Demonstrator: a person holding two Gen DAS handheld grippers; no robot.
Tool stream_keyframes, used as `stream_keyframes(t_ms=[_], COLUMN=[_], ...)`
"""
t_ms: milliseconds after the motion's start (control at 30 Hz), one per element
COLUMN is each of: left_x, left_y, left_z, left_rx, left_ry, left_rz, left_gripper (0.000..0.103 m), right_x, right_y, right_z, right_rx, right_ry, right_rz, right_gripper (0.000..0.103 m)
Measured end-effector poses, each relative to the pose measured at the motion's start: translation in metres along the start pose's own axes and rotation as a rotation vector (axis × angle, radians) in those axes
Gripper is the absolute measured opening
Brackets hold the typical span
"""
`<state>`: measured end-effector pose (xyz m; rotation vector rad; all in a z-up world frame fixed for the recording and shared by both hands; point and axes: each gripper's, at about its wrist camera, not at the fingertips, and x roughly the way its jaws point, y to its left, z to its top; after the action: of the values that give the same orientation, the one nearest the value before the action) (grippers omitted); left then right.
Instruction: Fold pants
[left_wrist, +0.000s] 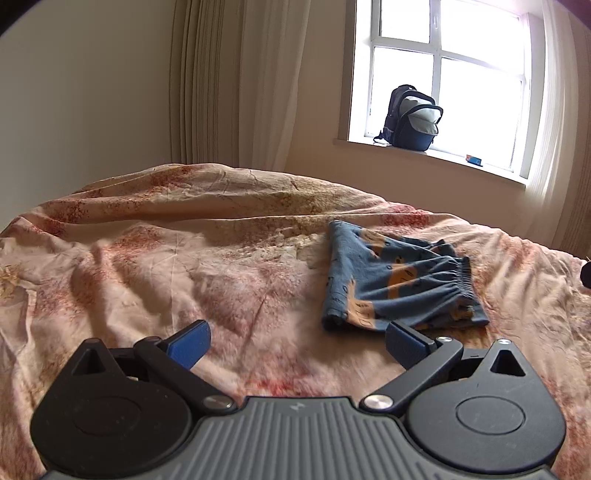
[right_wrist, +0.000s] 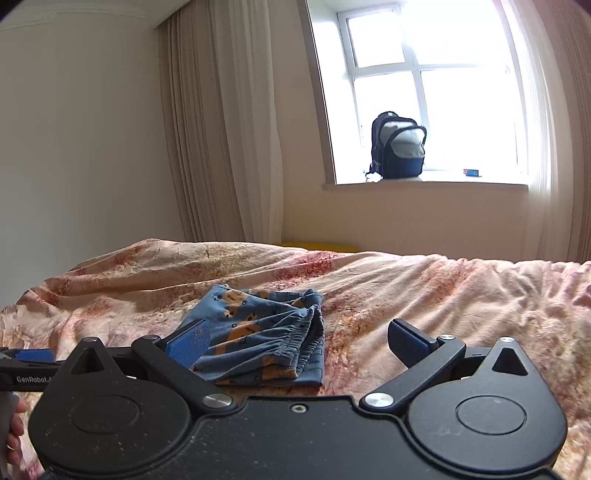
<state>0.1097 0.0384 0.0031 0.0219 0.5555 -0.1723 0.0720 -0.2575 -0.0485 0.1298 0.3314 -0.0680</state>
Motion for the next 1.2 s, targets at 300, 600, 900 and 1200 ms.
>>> stream_keyframes(t_ms=[300, 600, 900, 1200], left_x=[-0.04, -0.04, -0.033, -0.031], left_y=[-0.013, -0.02, -0.018, -0.019], left_z=[-0.021, -0.038, -0.041, -0.042], left_rx=[0.032, 0.085, 0.083, 0.096], left_ry=[-0.039, -0.016, 0.013, 0.023], left_rz=[0.005, 0.041, 0.05, 0.053], left_gripper=[0.103, 0.103, 0.103, 0.103], right_x=[-0.045, -0.051, -0.039, -0.035], right_y=[0.009, 0.011, 0.006, 0.006], right_z=[-0.023, -0.034, -0.04, -0.041], right_rx=[-0.02, -0.027, -0.008, -0.002], right_ry=[-0.033, -0.005, 0.038, 0.059], right_rz=[-0.021, -0.032, -0.034, -0.029], right_gripper=[0.102, 0.102, 0.102, 0.102])
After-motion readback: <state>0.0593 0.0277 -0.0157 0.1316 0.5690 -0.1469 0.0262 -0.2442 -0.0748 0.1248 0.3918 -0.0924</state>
